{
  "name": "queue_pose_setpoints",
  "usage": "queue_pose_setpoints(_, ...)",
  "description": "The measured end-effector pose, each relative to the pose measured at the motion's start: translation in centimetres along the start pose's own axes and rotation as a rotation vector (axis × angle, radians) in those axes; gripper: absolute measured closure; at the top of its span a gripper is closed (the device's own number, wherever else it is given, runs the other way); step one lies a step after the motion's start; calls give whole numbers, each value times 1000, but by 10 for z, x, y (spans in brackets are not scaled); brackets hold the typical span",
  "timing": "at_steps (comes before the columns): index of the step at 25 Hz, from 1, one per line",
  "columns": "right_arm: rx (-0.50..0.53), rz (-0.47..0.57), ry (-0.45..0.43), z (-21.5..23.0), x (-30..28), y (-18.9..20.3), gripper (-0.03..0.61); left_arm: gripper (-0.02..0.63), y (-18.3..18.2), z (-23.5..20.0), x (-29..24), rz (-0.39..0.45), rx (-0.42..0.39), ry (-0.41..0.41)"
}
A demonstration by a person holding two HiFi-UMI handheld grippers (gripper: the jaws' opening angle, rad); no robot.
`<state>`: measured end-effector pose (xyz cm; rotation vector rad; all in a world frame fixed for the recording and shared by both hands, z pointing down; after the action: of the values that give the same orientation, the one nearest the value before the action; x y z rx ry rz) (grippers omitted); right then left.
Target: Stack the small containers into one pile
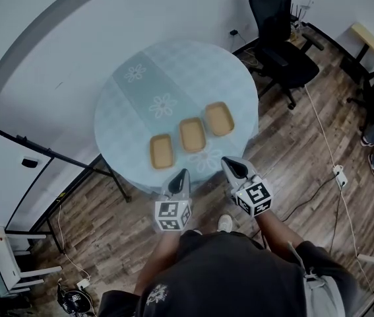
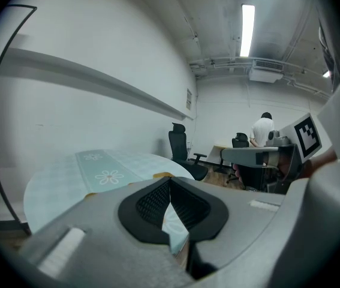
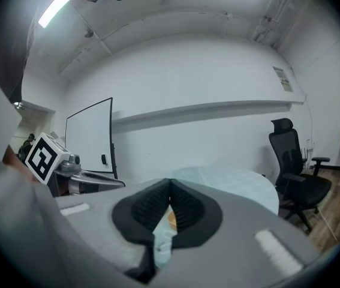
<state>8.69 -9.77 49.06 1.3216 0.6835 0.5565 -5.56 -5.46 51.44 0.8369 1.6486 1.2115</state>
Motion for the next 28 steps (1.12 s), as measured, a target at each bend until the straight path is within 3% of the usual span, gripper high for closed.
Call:
queue_pose_setpoints(4, -39, 7, -15, 4, -7, -5, 578, 607, 0, -7, -4, 9, 26, -21)
queue_pose_setpoints(10, 6, 13, 1, 4, -34, -12, 578, 607, -7, -36, -14, 13, 36, -16)
queue_pose_setpoints(18, 19, 20, 27, -12, -70, -31, 578, 607, -32, -75, -24, 37, -5, 43)
queue_pose_setpoints(28, 53, 7, 98, -28, -109, -30, 578, 607, -36, -126, -30, 54, 14, 103)
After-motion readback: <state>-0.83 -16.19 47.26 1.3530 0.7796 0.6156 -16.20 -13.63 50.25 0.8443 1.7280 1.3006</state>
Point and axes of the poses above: the fingertips, and each gripper's own axes: x backward along the fingers, z to its right, y out of its underside, the point moved 2 cm from there along x, backward along the fingers, and after that the axes turned 8 degrees about y, right-handed, at the moved point
